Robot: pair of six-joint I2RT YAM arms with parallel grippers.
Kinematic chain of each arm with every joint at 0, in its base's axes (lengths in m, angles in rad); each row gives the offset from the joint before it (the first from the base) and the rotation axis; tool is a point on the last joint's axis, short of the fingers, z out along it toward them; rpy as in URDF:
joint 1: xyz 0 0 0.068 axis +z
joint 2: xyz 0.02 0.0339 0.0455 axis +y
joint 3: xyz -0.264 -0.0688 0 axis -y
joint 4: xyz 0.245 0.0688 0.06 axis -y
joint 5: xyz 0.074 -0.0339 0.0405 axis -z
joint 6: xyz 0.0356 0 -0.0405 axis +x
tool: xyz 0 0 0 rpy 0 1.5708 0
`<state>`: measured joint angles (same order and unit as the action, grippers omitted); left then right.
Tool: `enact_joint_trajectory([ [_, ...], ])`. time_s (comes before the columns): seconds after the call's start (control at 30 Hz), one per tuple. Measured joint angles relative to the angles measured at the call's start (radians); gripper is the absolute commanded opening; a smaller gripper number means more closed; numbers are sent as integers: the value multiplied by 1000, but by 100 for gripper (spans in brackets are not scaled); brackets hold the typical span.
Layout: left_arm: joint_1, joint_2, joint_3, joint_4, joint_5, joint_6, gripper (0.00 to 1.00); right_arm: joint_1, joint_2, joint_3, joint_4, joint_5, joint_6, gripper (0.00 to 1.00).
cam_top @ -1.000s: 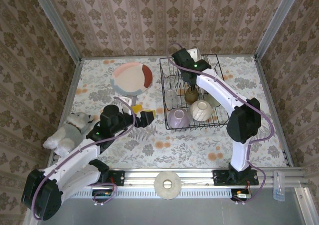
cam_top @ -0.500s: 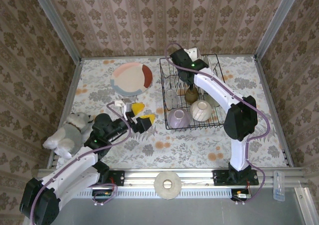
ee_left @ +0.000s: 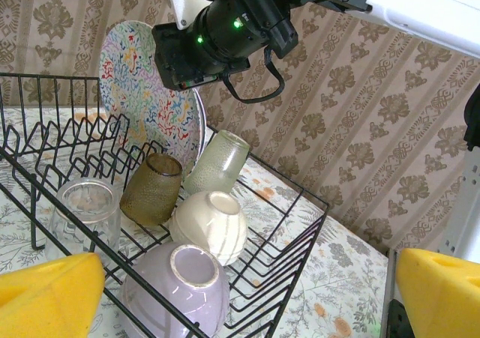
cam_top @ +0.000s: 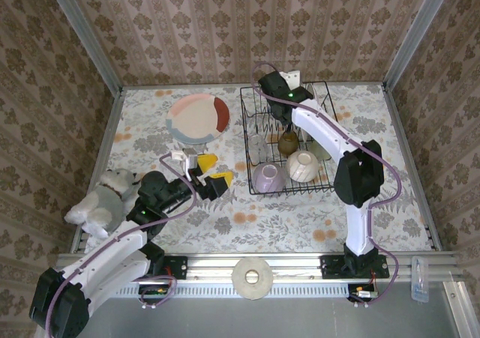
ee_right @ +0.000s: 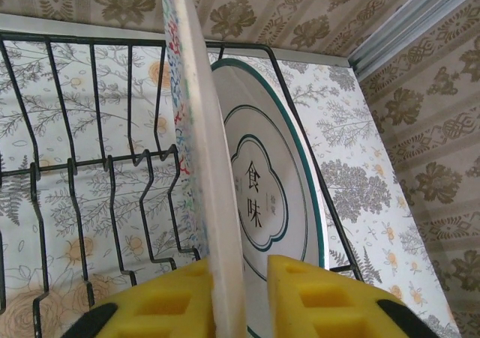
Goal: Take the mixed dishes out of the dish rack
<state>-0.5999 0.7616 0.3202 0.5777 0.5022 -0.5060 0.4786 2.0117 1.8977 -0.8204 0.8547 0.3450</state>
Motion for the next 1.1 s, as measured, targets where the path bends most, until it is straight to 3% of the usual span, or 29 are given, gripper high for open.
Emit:
enact_joint_trajectory([
  [0.4,0,0,0,0,-1,0,100,-2,2,2,-16,11,-1,0],
  [1.1,0,5,-13,45,16,-23,100,38,-40,-4,-23,108,-2,0],
])
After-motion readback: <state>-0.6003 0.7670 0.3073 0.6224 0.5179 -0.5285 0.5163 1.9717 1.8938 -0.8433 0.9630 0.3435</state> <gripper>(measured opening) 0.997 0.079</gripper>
